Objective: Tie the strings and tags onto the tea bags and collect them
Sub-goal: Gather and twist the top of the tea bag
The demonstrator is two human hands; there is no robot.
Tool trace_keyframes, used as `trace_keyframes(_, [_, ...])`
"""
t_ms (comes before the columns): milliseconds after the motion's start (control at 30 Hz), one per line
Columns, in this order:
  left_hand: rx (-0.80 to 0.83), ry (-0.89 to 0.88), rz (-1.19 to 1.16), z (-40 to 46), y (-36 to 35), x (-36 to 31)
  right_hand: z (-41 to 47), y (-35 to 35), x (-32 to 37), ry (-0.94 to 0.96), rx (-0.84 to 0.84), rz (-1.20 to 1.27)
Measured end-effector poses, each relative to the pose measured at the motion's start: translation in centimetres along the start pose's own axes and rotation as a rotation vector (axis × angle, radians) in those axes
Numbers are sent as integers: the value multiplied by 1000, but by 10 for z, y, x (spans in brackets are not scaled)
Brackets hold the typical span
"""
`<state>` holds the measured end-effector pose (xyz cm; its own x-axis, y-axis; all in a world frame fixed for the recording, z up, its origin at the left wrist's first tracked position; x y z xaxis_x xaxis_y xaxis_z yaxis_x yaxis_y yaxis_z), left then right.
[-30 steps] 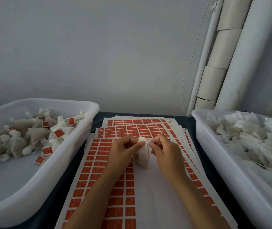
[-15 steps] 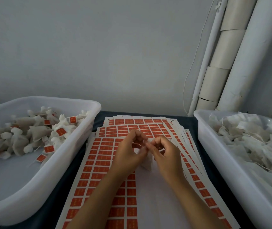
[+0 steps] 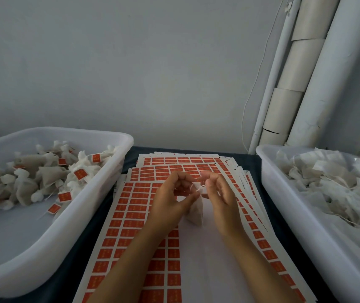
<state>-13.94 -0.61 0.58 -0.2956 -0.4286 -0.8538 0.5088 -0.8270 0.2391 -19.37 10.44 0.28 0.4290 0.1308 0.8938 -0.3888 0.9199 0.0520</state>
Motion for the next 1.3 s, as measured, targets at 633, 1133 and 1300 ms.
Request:
trace_keyframes(633, [-21, 12, 23, 1, 2, 6, -3, -8, -1, 18, 123, -116])
trace_keyframes(1133, [35, 52, -63, 1, 2, 13, 3, -1, -8, -137, 159, 59])
trace_keyframes(1300, [20, 92, -58, 2, 5, 18, 3, 0, -6, -87, 143, 21])
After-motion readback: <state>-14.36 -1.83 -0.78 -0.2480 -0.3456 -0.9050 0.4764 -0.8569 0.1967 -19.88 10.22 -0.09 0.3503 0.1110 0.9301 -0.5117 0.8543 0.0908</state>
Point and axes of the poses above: each hand's wrist, its own z-axis towards the middle knuckle, its own y-axis out of the back of the hand, x = y × z, the point moved 8 cm from there along z, towards the middle knuckle, and after that the axes turned 4 degrees about z, right-handed, at the moved point
